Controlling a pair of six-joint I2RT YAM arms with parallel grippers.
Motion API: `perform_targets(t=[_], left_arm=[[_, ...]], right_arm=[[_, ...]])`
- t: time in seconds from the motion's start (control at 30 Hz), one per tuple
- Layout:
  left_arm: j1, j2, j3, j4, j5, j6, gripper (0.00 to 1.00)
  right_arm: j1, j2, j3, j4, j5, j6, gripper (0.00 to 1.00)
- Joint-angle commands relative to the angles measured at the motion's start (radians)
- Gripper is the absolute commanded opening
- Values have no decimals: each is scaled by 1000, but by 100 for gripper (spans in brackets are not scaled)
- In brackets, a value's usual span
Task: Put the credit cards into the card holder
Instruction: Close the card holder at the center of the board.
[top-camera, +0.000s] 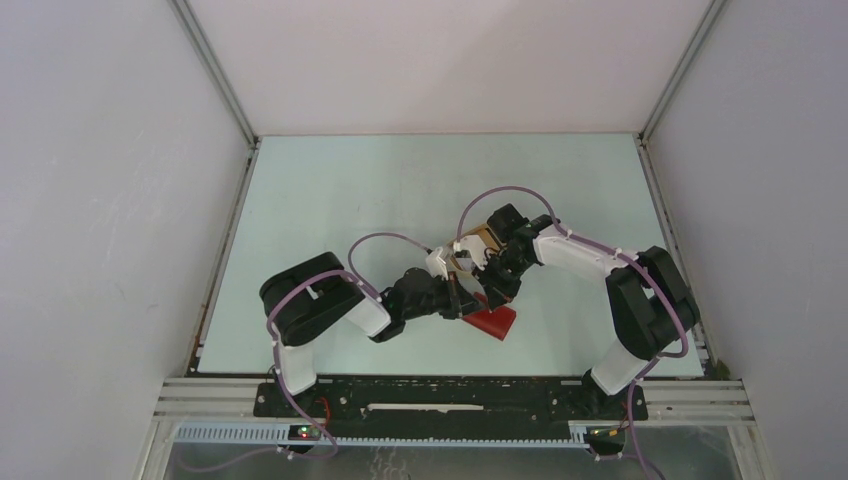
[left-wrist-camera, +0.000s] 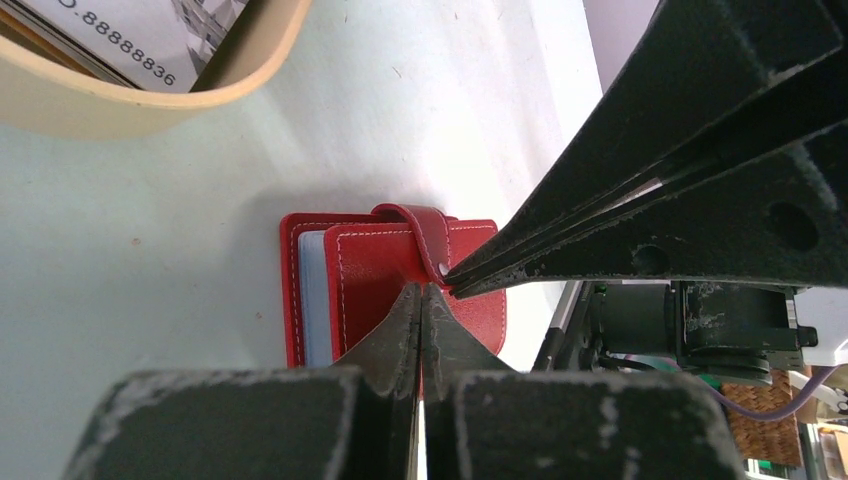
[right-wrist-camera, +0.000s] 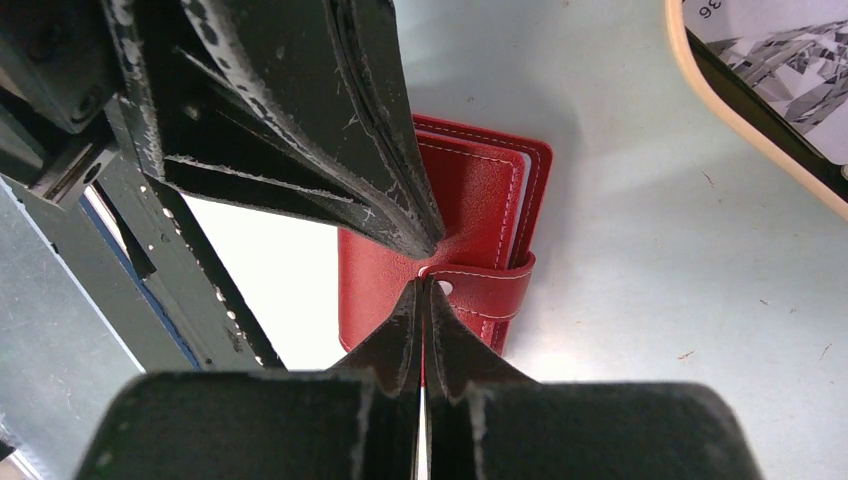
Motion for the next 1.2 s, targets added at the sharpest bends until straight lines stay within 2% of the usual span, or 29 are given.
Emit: perform_targets(t=[0.0,0.5,1.17], left_arm=[[10,14,-17,-7,-30,-4,0],[9,-1,-47,41,-33,-11,0],[10,3,-45,47,-27,-9,0]], right_arm=[[18,-29,13,-20,-30,-16,0],[20,-36,18,-56,-41,-48,0],[67,-20,23,-19,-28,4,0]])
